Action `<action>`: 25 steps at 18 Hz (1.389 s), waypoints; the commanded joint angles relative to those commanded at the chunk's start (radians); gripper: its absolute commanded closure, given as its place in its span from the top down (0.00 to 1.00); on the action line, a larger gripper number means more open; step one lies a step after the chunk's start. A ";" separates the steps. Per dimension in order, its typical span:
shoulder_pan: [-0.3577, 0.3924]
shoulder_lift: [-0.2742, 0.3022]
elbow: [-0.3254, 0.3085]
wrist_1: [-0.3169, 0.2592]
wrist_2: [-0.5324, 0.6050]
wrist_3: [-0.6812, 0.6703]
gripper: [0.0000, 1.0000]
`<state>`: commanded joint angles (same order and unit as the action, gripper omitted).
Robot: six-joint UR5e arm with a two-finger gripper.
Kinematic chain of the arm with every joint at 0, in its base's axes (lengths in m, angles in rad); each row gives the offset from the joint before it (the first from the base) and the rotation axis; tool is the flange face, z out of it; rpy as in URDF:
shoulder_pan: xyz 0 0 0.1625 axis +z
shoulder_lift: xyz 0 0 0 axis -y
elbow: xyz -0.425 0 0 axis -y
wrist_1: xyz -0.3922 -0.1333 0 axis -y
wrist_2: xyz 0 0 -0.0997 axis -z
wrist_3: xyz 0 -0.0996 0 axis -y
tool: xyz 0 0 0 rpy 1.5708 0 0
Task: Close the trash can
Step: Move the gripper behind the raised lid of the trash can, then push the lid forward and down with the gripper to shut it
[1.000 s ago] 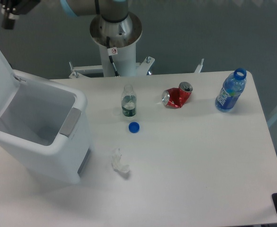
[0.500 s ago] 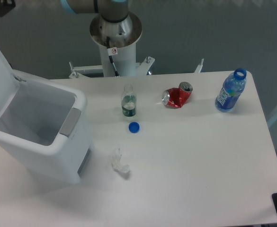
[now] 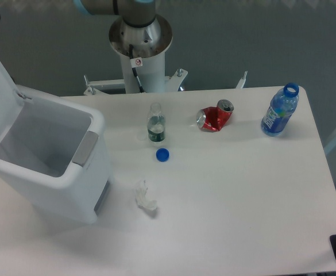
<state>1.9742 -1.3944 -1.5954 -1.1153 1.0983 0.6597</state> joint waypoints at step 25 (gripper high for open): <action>0.175 -0.043 0.006 0.031 0.040 -0.061 0.07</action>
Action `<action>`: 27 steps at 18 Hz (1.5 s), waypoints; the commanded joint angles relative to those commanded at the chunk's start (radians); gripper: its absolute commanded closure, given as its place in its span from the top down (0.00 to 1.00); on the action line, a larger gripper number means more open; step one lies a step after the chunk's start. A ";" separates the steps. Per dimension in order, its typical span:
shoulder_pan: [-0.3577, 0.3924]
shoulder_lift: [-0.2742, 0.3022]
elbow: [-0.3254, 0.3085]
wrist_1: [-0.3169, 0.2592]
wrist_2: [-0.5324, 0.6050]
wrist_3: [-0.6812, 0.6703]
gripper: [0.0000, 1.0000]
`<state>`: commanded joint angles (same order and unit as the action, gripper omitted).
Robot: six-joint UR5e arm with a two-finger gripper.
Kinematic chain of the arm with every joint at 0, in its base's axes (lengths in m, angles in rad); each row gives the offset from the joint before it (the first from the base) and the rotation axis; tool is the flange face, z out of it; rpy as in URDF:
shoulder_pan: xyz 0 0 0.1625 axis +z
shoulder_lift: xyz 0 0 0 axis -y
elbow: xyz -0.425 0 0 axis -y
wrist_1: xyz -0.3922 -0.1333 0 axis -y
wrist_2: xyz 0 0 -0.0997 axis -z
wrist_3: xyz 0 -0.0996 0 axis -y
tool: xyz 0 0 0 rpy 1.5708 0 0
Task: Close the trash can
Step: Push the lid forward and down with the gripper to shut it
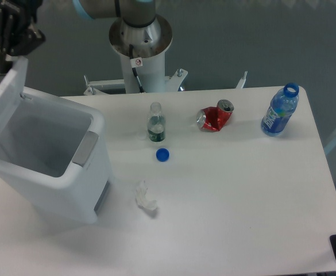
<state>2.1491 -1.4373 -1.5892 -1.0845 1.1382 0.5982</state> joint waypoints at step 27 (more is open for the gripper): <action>0.080 -0.175 0.020 0.000 0.003 0.009 0.07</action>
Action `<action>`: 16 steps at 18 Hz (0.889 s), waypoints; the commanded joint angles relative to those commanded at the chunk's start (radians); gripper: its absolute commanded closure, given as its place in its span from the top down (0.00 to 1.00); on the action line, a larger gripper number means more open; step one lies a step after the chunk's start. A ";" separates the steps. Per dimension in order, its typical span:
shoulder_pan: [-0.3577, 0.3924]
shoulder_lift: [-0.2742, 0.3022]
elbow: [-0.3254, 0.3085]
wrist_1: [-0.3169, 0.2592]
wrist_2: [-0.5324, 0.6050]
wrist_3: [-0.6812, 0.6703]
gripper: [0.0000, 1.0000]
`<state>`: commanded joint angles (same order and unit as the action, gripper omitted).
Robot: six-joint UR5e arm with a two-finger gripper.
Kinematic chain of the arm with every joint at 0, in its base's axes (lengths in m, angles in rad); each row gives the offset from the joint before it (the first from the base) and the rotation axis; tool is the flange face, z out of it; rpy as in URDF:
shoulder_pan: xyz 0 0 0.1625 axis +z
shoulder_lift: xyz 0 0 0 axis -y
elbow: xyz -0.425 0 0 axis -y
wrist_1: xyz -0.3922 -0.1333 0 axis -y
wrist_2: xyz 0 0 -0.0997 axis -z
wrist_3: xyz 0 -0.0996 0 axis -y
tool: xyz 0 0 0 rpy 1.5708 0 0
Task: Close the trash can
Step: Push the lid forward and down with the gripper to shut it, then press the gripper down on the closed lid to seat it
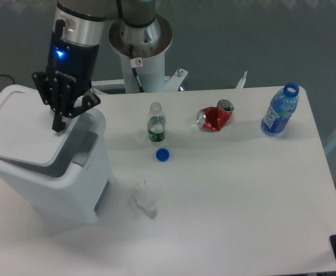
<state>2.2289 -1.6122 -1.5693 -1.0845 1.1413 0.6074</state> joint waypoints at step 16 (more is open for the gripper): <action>-0.002 -0.043 -0.006 0.003 0.003 0.000 0.07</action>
